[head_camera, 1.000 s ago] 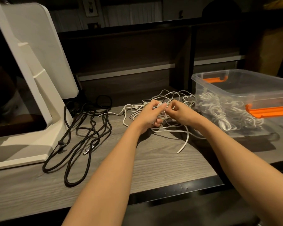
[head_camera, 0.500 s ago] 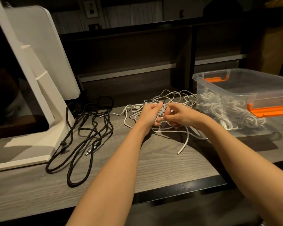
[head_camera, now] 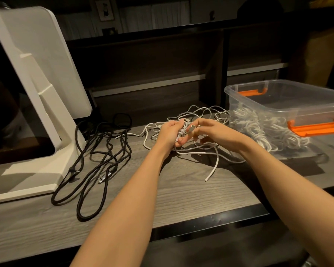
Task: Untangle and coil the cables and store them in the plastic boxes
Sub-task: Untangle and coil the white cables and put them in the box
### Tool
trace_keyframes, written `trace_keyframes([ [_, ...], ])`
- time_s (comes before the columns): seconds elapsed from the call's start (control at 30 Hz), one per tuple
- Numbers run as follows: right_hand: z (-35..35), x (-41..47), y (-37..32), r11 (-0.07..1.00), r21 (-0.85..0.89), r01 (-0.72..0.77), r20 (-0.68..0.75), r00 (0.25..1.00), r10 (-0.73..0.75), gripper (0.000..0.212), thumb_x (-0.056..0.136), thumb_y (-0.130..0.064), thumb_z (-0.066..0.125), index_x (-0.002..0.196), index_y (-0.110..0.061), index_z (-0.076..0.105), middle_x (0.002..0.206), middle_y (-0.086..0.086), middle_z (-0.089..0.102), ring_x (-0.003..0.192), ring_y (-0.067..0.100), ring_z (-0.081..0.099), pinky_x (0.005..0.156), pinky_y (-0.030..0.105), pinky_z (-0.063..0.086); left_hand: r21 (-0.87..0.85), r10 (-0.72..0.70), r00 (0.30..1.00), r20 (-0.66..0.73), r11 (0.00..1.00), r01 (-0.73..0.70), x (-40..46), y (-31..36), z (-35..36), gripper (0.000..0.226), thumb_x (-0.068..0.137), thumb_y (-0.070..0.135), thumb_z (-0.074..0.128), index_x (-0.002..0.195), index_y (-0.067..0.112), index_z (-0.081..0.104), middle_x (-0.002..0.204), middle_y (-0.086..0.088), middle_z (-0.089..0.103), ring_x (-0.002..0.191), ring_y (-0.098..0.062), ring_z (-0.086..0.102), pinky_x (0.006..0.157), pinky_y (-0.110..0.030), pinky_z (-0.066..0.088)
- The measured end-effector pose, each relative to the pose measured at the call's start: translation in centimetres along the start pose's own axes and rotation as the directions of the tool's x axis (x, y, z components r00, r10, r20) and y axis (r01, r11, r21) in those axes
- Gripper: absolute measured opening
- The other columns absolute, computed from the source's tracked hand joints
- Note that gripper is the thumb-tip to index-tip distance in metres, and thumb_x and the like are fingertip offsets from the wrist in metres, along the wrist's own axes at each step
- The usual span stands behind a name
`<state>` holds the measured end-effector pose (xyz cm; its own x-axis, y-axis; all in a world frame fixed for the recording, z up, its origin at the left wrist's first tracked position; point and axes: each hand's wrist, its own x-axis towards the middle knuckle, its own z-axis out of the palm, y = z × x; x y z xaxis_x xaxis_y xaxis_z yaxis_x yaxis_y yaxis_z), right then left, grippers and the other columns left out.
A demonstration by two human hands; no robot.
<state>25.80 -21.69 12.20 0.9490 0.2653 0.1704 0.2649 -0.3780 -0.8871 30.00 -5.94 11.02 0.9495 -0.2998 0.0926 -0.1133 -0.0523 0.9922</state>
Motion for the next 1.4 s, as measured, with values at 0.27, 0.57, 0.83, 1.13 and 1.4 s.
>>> trace_keyframes([
  [0.27,-0.7,0.2,0.7,0.999,0.049,-0.012,0.095,0.995,0.008,0.021,0.095,-0.02,0.055,0.111,-0.008,0.061,0.112,0.016,0.068,0.108,0.034,0.061,0.087,0.035,0.046,0.063,0.007,1.0,-0.002,0.998,-0.007,0.4,-0.4,-0.4,0.033,0.103,0.033,0.043,0.085,0.012,0.06,0.072,-0.001,0.056,0.059,-0.01,0.05,0.057,-0.023,0.041],
  [0.57,-0.1,0.3,0.0,0.997,-0.065,-0.034,0.039,0.999,0.037,0.02,0.093,-0.024,0.057,0.08,-0.015,0.069,0.079,0.0,0.074,0.084,0.005,0.068,0.099,0.031,0.038,0.083,0.08,0.994,0.078,0.993,-0.087,-0.2,-0.3,0.5,0.023,0.104,0.026,0.042,0.094,0.01,0.057,0.072,-0.002,0.058,0.047,-0.007,0.049,0.04,-0.015,0.038],
  [0.83,-0.6,0.4,-0.1,0.981,-0.137,-0.139,-0.031,0.99,0.136,0.028,0.087,-0.032,0.064,0.086,-0.006,0.073,0.087,0.013,0.071,0.089,0.022,0.065,0.09,0.037,0.047,0.046,0.098,0.987,0.128,0.993,-0.104,-0.5,-0.2,0.5,0.02,0.104,0.021,0.041,0.095,0.01,0.056,0.081,-0.006,0.06,0.062,-0.011,0.059,0.055,-0.021,0.051],
  [1.13,-0.7,0.0,0.0,0.978,-0.014,-0.208,-0.124,0.971,0.204,0.063,0.077,-0.046,0.066,0.106,0.01,0.065,0.106,0.023,0.067,0.107,0.029,0.06,0.083,0.027,0.04,0.35,0.322,0.939,0.118,0.871,-0.343,-0.1,0.1,0.2,0.016,0.099,0.024,0.053,0.102,0.01,0.061,0.096,-0.001,0.065,0.085,-0.005,0.063,0.078,-0.019,0.05],
  [1.4,-0.5,0.2,0.1,0.961,-0.048,-0.274,-0.156,0.952,0.263,0.027,0.088,-0.028,0.066,0.093,-0.001,0.068,0.091,0.01,0.067,0.095,0.021,0.06,0.077,0.027,0.041,0.608,0.385,0.908,0.162,0.686,-0.4,0.2,-0.6,0.2,0.004,0.098,0.024,0.055,0.102,0.023,0.055,0.1,-0.001,0.064,0.087,-0.014,0.064,0.078,-0.037,0.057],
])
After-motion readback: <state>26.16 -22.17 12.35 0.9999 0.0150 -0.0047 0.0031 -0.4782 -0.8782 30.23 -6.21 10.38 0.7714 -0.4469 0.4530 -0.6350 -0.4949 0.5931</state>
